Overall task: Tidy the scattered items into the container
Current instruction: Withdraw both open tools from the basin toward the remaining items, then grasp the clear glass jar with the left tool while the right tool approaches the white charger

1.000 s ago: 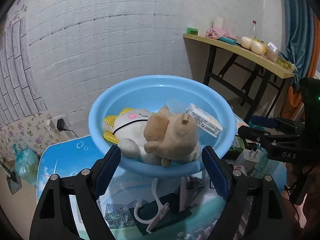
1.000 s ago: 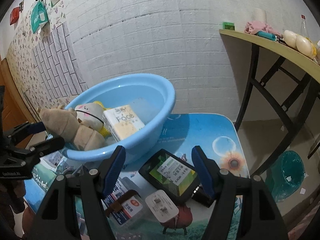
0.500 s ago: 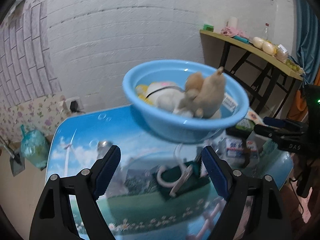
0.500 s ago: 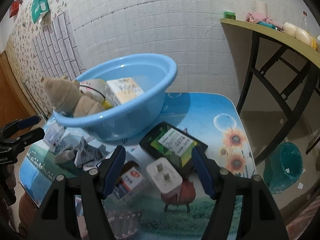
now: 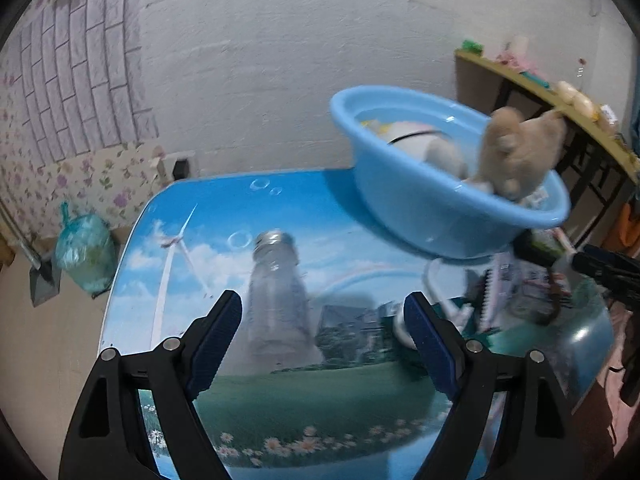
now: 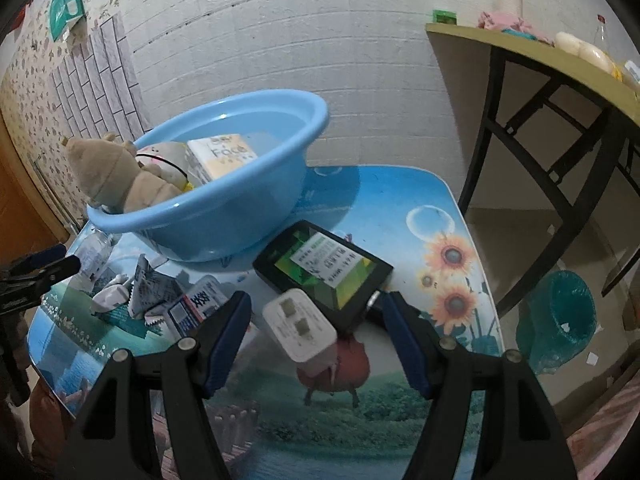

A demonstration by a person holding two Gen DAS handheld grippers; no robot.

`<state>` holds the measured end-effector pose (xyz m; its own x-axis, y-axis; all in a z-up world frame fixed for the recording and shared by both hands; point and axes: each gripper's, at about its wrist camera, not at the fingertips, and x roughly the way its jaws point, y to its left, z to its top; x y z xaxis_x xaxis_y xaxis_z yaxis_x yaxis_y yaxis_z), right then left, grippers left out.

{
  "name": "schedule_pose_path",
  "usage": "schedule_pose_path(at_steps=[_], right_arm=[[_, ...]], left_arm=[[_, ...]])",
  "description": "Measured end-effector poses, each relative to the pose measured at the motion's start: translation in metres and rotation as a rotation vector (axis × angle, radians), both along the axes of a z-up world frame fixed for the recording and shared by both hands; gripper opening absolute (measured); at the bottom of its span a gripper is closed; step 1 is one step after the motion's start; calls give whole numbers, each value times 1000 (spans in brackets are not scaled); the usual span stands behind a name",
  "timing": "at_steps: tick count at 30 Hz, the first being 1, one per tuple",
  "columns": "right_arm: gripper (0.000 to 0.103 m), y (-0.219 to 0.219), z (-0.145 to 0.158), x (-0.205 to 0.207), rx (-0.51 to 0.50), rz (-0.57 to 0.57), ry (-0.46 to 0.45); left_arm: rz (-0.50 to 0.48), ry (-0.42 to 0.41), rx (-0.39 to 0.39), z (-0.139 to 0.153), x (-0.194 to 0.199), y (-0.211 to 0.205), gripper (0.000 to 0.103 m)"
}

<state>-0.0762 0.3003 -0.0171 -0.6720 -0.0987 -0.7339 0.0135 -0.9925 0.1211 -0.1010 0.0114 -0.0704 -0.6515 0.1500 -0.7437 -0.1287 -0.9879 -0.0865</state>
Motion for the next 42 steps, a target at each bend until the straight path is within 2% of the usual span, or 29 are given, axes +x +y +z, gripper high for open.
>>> schedule_pose_path(at_steps=[2, 8, 10, 11, 12, 14, 15, 17, 26, 29, 42], right_arm=[[68, 3, -2, 2, -4, -2, -5], [67, 2, -7, 5, -18, 13, -18], [63, -1, -7, 4, -14, 28, -18], [57, -3, -8, 3, -11, 40, -20], [53, -5, -9, 3, -10, 48, -22], [46, -6, -12, 1, -11, 54, -32], [45, -6, -13, 1, -14, 52, -36], [38, -5, -13, 2, -31, 59, -35], [36, -9, -7, 11, -39, 67, -22], [31, -10, -4, 17, -33, 58, -21], [29, -16, -2, 49, -2, 45, -19]], left_arm=[[12, -13, -2, -7, -4, -3, 75], [31, -39, 7, -17, -12, -11, 75], [31, -48, 11, -20, -14, -11, 75], [30, -51, 13, -21, -16, -11, 72], [28, -55, 13, -22, -17, -11, 59], [30, -67, -6, -25, -20, -9, 43], [30, -67, -12, -25, -20, -9, 41], [24, -64, -12, -24, -18, -9, 41], [11, -52, -6, -15, 2, -6, 40], [3, -50, -6, -12, 14, -3, 40], [-37, -47, 8, -6, 75, 0, 40]])
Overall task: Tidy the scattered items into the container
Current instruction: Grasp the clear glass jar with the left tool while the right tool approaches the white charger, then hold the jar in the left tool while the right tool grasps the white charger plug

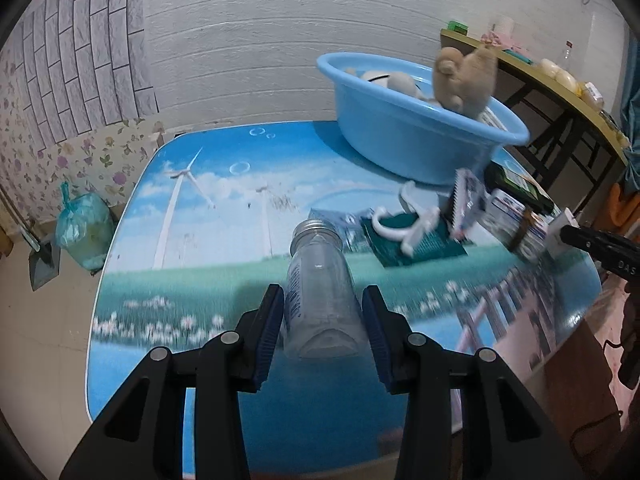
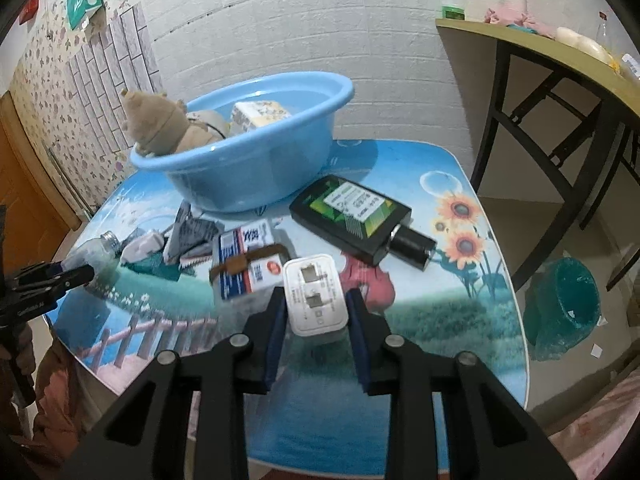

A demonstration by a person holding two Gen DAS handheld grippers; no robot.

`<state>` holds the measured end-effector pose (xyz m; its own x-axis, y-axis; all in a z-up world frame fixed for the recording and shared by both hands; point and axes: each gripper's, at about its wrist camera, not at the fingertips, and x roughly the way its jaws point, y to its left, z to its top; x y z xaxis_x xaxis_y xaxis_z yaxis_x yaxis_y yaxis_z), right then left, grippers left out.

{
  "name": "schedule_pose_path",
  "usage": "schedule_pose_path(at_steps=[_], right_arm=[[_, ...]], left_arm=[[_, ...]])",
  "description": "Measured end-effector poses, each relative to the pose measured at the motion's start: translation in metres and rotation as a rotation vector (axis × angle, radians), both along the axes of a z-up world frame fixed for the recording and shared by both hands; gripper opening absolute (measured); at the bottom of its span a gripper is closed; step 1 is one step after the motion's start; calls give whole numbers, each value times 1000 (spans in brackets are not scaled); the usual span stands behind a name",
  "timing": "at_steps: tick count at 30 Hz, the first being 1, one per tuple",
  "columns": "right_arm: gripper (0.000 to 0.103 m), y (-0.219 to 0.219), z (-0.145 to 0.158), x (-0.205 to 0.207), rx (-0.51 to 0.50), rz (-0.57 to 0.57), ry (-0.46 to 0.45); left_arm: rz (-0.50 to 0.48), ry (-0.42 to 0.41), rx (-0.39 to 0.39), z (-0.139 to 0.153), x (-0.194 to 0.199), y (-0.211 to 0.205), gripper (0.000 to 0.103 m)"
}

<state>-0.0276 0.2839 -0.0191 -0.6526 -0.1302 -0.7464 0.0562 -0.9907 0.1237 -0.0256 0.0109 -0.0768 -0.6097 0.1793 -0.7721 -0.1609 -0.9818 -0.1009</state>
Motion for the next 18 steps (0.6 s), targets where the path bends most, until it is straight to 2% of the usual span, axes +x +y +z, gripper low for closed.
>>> schedule_pose_path(at_steps=[9, 12, 18], right_arm=[[28, -10, -3, 23, 13, 9, -14], [28, -13, -4, 26, 24, 9, -16], [29, -20, -5, 27, 49, 40, -17]], left_arm=[[7, -6, 7, -2, 36, -1, 40], [10, -31, 8, -10, 39, 1, 40], [8, -27, -4, -11, 40, 3, 40]])
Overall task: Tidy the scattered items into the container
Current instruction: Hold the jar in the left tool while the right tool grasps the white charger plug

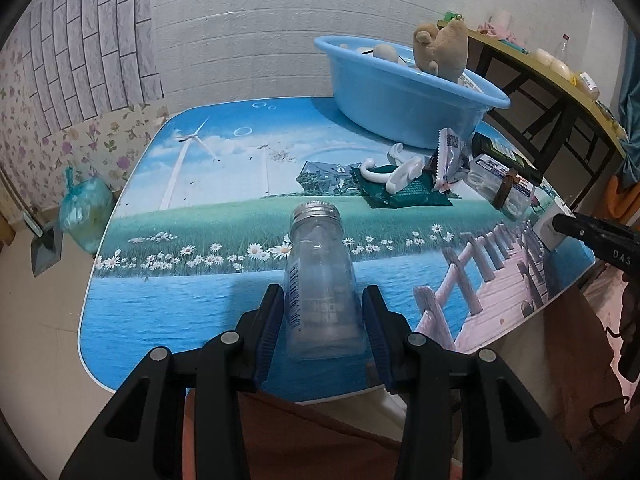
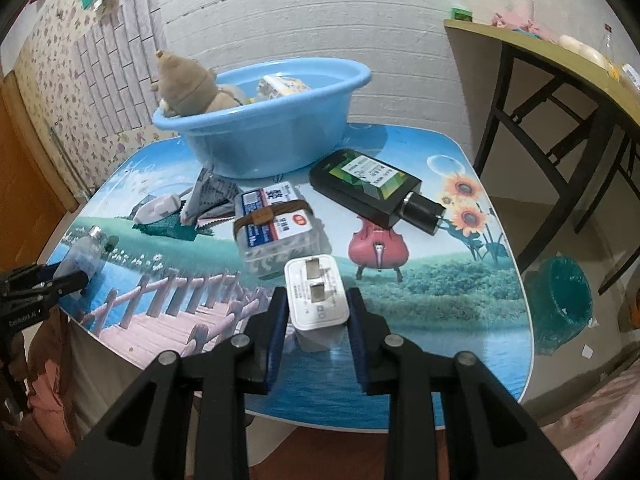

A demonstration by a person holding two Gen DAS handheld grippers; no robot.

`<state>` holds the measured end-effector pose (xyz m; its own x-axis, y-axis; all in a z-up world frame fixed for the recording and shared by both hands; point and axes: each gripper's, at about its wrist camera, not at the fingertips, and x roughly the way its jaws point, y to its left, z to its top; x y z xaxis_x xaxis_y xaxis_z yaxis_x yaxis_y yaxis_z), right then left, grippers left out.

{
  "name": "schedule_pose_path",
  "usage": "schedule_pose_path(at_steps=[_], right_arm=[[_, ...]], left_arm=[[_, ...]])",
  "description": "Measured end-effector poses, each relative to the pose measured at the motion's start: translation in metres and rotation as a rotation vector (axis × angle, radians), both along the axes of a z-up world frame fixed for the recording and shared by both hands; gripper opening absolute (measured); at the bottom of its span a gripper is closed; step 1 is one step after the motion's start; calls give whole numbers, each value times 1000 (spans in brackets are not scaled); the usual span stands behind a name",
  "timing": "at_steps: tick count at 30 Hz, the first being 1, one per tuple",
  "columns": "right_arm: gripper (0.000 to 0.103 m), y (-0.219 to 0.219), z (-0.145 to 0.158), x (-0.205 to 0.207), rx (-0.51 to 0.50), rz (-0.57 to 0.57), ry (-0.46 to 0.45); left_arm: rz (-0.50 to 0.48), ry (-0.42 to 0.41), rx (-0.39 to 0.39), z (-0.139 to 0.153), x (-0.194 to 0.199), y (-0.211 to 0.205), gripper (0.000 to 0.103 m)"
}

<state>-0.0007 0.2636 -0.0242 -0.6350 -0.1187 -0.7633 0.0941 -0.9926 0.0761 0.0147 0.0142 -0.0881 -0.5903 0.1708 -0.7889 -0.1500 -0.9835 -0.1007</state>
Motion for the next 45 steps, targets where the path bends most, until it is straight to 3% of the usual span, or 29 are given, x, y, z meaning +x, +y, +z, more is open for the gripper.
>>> schedule_pose_path(at_steps=[10, 15, 18, 21, 23, 27, 32, 45], right_arm=[[29, -6, -14, -4, 16, 18, -36], [30, -11, -20, -6, 48, 33, -40], [33, -11, -22, -7, 49, 38, -30], [42, -12, -23, -5, 54, 43, -17], [61, -13, -25, -3, 57, 44, -4], [77, -11, -28, -1, 51, 30, 10], [103, -9, -31, -5, 55, 19, 6], [103, -6, -32, -9, 59, 15, 19]], left_arm=[[-3, 10, -35, -4, -7, 7, 44], [-33, 26, -71, -7, -7, 19, 65], [-38, 31, -72, -8, -8, 22, 72], [-30, 32, -72, -9, -9, 22, 81], [-29, 31, -73, -11, -10, 22, 88], [-18, 30, -78, -14, -10, 23, 103], [-10, 41, -75, -14, -9, 22, 103], [-13, 73, -71, -15, -7, 22, 103]])
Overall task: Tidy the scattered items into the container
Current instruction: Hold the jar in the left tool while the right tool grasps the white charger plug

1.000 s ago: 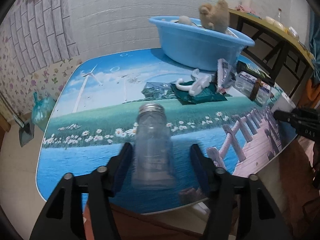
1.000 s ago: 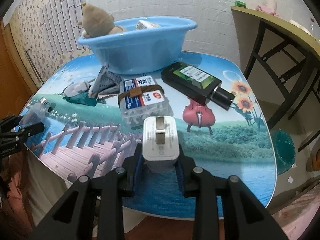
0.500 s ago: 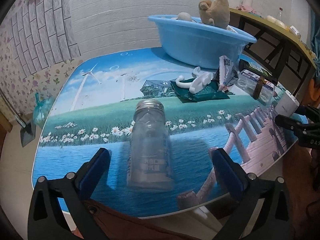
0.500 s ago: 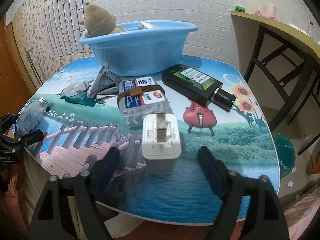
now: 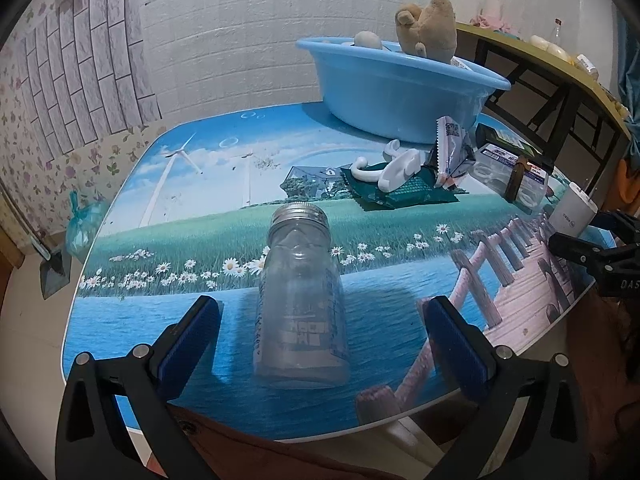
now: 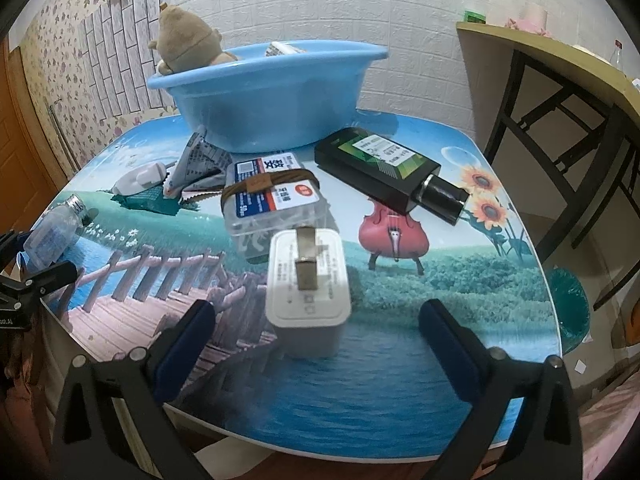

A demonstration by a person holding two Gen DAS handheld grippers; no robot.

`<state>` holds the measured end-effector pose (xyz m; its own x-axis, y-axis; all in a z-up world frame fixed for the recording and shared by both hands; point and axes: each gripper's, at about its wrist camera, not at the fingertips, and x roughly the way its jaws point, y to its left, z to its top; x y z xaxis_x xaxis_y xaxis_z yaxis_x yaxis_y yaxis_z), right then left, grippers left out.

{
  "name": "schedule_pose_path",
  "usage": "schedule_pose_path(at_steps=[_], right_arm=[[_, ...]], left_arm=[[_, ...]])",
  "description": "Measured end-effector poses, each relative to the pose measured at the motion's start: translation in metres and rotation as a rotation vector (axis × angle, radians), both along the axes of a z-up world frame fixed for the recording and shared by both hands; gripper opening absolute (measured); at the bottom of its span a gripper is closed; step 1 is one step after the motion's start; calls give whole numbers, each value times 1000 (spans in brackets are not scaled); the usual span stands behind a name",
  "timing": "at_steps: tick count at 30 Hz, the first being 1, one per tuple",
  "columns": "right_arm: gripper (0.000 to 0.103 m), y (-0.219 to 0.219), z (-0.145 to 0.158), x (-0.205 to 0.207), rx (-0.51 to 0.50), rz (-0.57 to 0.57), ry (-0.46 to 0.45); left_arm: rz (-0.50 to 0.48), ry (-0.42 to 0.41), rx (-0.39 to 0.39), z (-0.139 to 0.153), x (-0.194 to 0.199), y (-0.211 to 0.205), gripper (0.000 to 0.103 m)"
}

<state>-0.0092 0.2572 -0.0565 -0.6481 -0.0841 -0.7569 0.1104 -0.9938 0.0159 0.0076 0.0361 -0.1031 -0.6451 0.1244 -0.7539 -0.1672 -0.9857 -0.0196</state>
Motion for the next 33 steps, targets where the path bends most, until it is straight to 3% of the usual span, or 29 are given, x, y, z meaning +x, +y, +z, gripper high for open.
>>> schedule_pose_path(at_steps=[7, 16, 21, 25, 26, 30, 33], right_arm=[[103, -4, 0, -3, 2, 9, 0], [85, -7, 2, -1, -4, 52, 17], [72, -4, 3, -4, -32, 44, 31], [47, -3, 5, -4, -36, 33, 41], [39, -2, 5, -4, -43, 33, 44], [32, 2, 6, -3, -73, 24, 46], [26, 5, 6, -3, -85, 11, 45]], left_arm=[[3, -7, -3, 0, -1, 2, 103], [16, -20, -5, 0, -4, 4, 100], [-15, -9, -7, 4, 1, 9, 83], [-33, -3, -6, 5, 1, 12, 71], [-39, 1, -6, 6, 2, 13, 64], [-50, 14, -10, 8, 4, 15, 43], [-54, 18, -16, 8, 6, 16, 41]])
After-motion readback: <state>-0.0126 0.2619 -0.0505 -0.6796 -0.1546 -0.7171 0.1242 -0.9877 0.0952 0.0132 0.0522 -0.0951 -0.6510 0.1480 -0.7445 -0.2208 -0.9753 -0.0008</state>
